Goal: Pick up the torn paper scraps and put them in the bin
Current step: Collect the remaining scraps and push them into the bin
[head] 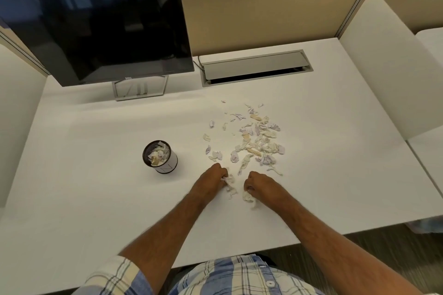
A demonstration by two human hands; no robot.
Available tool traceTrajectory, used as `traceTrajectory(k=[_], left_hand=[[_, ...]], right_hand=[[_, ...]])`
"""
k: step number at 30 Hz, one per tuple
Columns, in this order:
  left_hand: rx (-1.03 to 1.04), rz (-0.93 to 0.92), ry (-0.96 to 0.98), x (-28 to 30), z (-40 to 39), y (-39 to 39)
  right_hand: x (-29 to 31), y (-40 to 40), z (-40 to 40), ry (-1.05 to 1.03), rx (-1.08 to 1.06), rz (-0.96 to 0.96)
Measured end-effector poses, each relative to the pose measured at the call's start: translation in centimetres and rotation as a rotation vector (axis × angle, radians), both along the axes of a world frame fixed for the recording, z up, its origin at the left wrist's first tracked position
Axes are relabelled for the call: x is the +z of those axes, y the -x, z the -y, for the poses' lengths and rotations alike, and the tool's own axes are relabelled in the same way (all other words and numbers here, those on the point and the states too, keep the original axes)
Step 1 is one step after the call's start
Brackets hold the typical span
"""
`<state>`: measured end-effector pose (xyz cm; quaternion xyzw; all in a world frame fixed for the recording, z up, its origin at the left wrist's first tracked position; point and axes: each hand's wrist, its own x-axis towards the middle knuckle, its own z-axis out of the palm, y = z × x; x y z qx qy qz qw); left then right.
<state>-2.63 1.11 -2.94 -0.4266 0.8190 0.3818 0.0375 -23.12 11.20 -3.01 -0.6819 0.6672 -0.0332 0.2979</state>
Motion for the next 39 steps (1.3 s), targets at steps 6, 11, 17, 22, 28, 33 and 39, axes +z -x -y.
traceTrajectory(k=[6,11,17,22,28,33,39], left_hand=[[0.093,-0.025,-0.006,-0.4,-0.2,-0.9],[0.261,-0.134,0.001,0.6,0.0,-2.4],[0.378,-0.255,0.101,4.5,1.1,-6.0],[0.395,-0.244,0.261,8.2,4.4,-10.2],[0.387,0.005,0.312,9.1,9.2,-14.4],[0.29,0.206,0.253,8.8,10.4,-14.3],[0.328,0.056,0.169,9.0,10.3,-14.6]], right_hand=[[0.3,0.0,0.6,-0.036,-0.103,0.051],[1.6,0.4,0.7,-0.047,-0.411,0.29],[4.0,-0.5,2.2,-0.006,-0.538,0.53],[5.6,-2.2,4.3,0.036,-0.51,0.578],[6.8,-4.5,6.4,0.062,-0.43,0.539],[7.7,-6.5,7.8,0.076,-0.386,0.54],[9.1,-8.2,9.5,0.095,-0.346,0.535]])
